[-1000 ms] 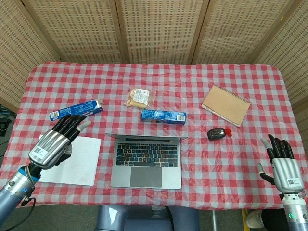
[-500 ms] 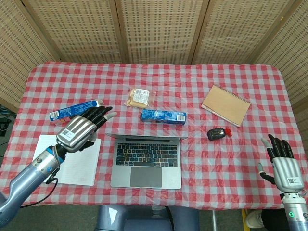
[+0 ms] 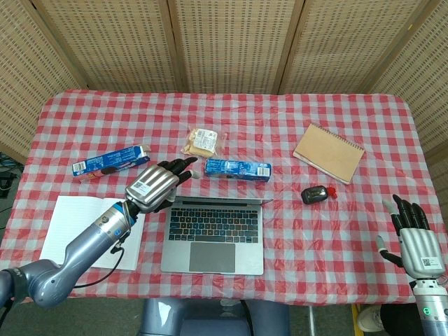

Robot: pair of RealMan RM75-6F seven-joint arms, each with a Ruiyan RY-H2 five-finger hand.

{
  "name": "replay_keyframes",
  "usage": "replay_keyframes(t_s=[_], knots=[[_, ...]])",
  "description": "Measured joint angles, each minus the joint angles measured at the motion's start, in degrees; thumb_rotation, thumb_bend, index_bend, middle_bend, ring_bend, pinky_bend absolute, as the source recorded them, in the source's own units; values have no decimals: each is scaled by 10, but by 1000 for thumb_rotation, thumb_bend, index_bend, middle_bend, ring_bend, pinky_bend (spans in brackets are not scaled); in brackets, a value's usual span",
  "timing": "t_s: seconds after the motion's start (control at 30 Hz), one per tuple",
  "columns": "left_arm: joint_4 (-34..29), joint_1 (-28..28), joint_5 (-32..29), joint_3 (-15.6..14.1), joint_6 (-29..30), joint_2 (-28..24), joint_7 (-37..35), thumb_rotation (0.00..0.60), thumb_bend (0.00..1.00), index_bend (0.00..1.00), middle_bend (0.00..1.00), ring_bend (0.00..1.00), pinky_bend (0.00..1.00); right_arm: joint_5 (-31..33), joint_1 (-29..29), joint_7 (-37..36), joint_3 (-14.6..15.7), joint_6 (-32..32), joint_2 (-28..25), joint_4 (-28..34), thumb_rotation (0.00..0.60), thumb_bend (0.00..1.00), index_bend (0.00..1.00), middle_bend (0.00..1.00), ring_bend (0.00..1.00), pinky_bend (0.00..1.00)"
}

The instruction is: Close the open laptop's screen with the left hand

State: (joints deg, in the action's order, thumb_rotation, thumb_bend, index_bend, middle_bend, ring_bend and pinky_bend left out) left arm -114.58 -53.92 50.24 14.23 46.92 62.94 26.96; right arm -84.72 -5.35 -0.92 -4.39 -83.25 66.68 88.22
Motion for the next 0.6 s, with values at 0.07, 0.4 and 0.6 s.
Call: replay_keyframes(t_s=[0.07,0.4,0.6], knots=[[7,-17,-23,-4,2,15,12,600,1000,325,139,184,285,1,0,-4,0,1,0,-2,600,643,87,0,0,0],[18,-63,-61,-11,26,69,32,600,1000,354,160,198,289,5,0,-17,-2,3,-4,-5,600,672,100,0,0,0],[0,-69,-70,-19,40,77,29,600,1000,404,207,230,311,5,2,-21,-3,-2,-7,-3,600,672,100,0,0,0]])
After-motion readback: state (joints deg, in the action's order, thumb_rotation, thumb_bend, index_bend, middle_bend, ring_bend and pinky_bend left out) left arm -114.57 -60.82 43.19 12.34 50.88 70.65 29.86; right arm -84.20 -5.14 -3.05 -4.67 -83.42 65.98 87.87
